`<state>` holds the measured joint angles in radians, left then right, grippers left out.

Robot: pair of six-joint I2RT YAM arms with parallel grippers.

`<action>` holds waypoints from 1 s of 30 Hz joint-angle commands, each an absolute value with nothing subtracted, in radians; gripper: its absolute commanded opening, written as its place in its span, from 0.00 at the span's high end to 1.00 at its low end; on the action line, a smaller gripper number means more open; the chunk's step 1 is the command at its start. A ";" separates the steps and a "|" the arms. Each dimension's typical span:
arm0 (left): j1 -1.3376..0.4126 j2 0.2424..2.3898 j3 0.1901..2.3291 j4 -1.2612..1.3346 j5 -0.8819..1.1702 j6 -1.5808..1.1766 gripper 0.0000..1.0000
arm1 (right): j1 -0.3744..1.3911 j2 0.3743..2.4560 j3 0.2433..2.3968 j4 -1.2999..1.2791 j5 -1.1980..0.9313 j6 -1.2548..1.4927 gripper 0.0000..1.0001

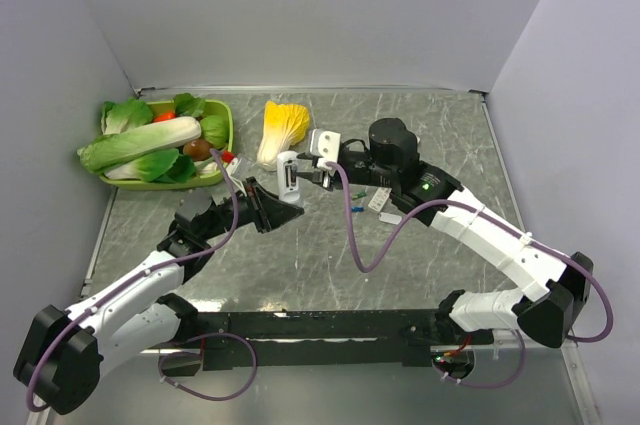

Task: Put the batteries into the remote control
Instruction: Load the battery into the remote control.

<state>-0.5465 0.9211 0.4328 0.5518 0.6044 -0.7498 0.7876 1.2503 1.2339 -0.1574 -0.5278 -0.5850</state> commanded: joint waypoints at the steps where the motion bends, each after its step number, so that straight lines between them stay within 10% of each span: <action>1: -0.543 0.919 0.485 0.589 0.624 -0.727 0.99 | 0.787 1.259 1.290 -0.123 -0.568 -0.607 0.60; 30: -0.543 0.893 0.474 0.621 0.632 -0.733 0.99 | 0.787 1.312 1.267 -0.161 -0.575 -0.606 0.76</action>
